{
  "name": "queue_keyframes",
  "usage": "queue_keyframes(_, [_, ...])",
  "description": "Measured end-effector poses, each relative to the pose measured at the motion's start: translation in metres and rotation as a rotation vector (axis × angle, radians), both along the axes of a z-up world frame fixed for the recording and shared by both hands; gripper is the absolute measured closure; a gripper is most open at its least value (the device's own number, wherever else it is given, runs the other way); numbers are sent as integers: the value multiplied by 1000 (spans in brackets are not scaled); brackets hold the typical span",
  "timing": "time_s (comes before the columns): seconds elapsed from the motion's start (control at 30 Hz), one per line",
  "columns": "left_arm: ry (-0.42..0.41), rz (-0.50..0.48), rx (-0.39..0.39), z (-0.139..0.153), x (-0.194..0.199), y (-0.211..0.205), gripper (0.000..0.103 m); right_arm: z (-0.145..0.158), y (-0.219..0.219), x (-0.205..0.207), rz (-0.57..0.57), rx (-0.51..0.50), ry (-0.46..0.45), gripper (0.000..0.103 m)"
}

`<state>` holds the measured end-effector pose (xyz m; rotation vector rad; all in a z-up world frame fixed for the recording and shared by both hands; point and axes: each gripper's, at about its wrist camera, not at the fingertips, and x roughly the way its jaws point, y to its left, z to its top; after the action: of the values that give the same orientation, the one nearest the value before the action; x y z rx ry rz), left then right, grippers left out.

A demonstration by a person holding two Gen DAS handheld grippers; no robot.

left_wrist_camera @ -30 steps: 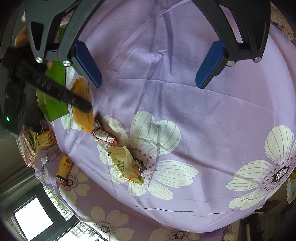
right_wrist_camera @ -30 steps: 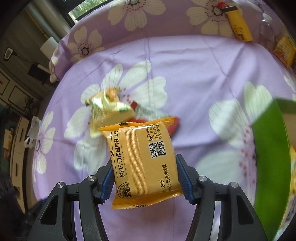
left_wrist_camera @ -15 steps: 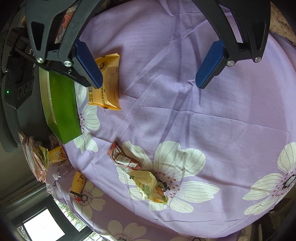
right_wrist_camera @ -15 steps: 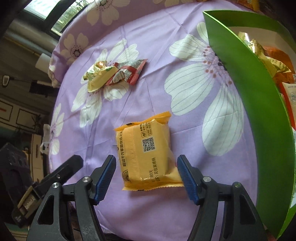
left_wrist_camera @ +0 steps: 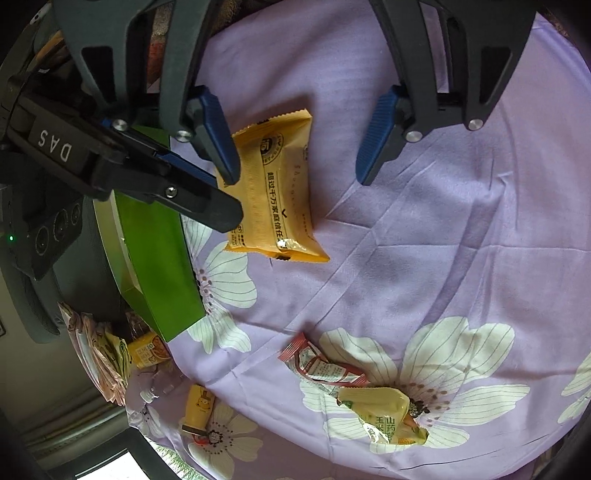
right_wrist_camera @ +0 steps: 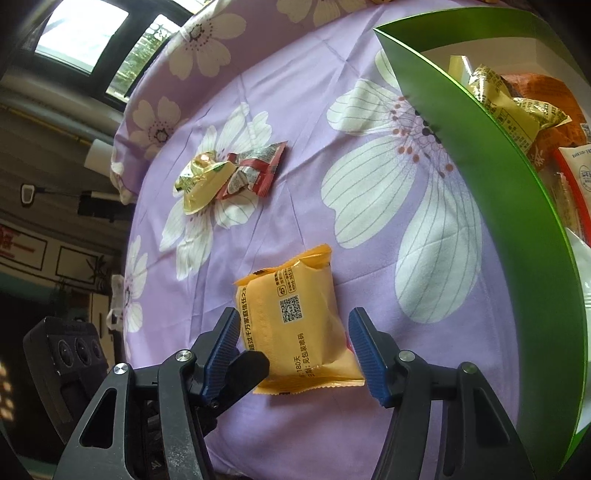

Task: Organize snacks

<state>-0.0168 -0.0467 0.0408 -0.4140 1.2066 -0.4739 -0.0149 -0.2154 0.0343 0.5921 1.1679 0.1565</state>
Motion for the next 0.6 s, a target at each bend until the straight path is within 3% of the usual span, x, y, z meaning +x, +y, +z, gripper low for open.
queue_keyframes(0.13, [22,-42,-79,-9,3,-7,65,-8,4,3,16,-27,11,53])
queue_keyframes(0.3, [-65,-60,-35,13,-7,-20,68,-1,0,-4,-4,-21,-8,56])
queue_keyframes(0.6, [-206,-152,-86,61,-11,-58,68,59,-27,-27,-83,-74,-159,56])
